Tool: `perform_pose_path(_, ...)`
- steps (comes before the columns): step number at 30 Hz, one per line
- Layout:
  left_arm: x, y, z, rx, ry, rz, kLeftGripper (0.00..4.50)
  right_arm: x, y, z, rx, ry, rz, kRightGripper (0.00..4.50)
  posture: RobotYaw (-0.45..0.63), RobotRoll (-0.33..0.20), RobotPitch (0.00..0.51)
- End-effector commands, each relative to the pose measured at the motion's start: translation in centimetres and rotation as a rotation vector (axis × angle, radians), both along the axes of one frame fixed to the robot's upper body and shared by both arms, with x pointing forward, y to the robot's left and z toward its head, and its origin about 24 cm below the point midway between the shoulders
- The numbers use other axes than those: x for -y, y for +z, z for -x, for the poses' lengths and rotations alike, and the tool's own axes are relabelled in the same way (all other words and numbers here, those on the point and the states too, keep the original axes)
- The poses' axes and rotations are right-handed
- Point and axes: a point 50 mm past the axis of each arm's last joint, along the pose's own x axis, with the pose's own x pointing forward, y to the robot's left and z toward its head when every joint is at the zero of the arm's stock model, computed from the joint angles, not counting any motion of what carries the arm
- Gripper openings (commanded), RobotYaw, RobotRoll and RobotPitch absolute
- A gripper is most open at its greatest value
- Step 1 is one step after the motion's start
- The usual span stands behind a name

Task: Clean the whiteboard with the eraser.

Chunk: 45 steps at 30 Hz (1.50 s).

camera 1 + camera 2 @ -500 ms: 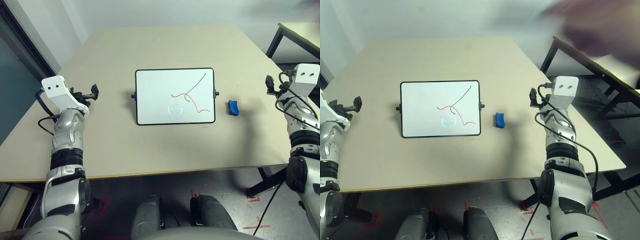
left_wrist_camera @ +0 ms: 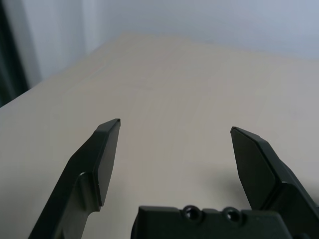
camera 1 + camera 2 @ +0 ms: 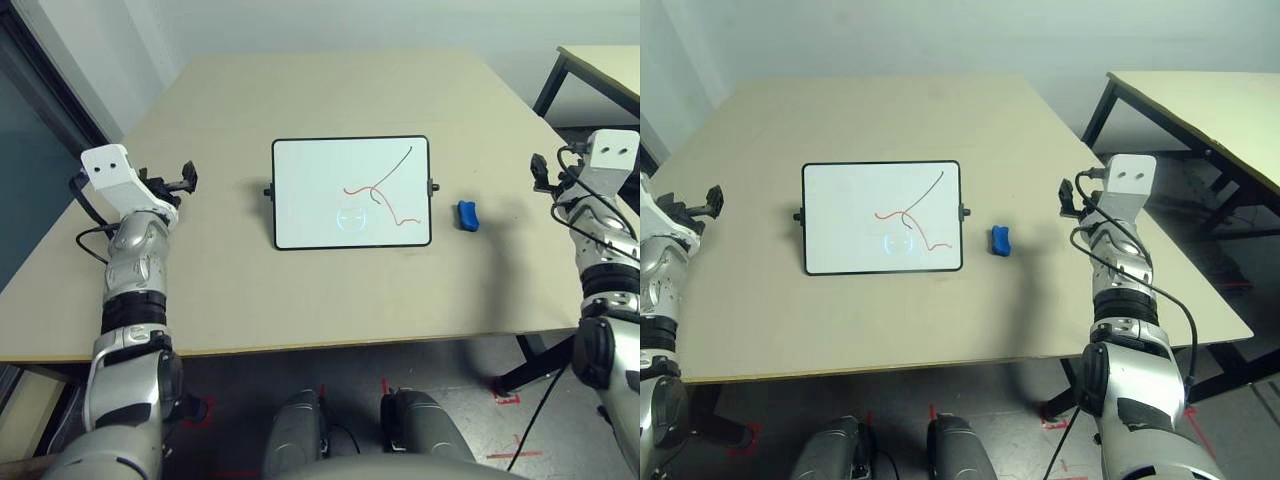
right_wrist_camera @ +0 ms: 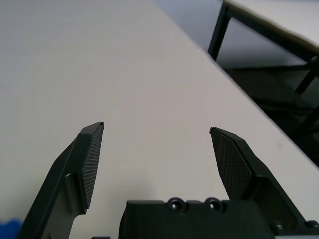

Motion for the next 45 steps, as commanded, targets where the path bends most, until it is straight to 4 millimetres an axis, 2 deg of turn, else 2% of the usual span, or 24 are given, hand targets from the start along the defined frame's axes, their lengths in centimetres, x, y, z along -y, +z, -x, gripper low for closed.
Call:
perform_pose_path(1, 2.0, 2.0, -0.8, 0.034, -0.137, -0.017, 4.5, -2.0, -0.9, 0.3, -0.137, 0.059, -0.027, 4.46, -0.1, 0.0, 0.038)
perform_pose_path(8, 6.8, 4.0, -1.3, 0.001, -0.474, -0.035, 4.5, -5.3, -2.0, 0.7, -0.244, 0.127, -0.077, 4.46, -0.1, 0.0, 0.027)
perform_pose_path(17, 10.4, 2.0, -0.7, -0.114, -0.669, -0.031, 4.5, -7.6, -2.6, 0.5, -0.269, 0.165, -0.099, 4.46, -0.11, 0.0, 0.022)
perform_pose_path(25, 11.2, 1.5, -0.6, -0.154, -0.71, -0.038, 4.5, -9.3, -3.8, 1.6, -0.316, 0.196, -0.112, 4.46, -0.11, 0.0, 0.033)
perform_pose_path(35, 11.7, 1.5, -0.1, -0.164, -0.76, -0.036, 4.5, -9.5, -5.3, 1.8, -0.36, 0.172, -0.114, 4.46, -0.1, 0.0, 0.044)
perform_pose_path(38, 12.0, 1.4, 0.4, -0.174, -0.794, -0.036, 4.5, -9.2, -5.2, 1.6, -0.352, 0.156, -0.114, 3.84, -0.09, 0.0, 0.045)
perform_pose_path(45, 12.6, 1.0, 1.2, -0.218, -0.852, -0.039, 4.5, -9.0, -5.3, 1.4, -0.358, 0.135, -0.118, 1.54, -0.09, 0.0, 0.044)
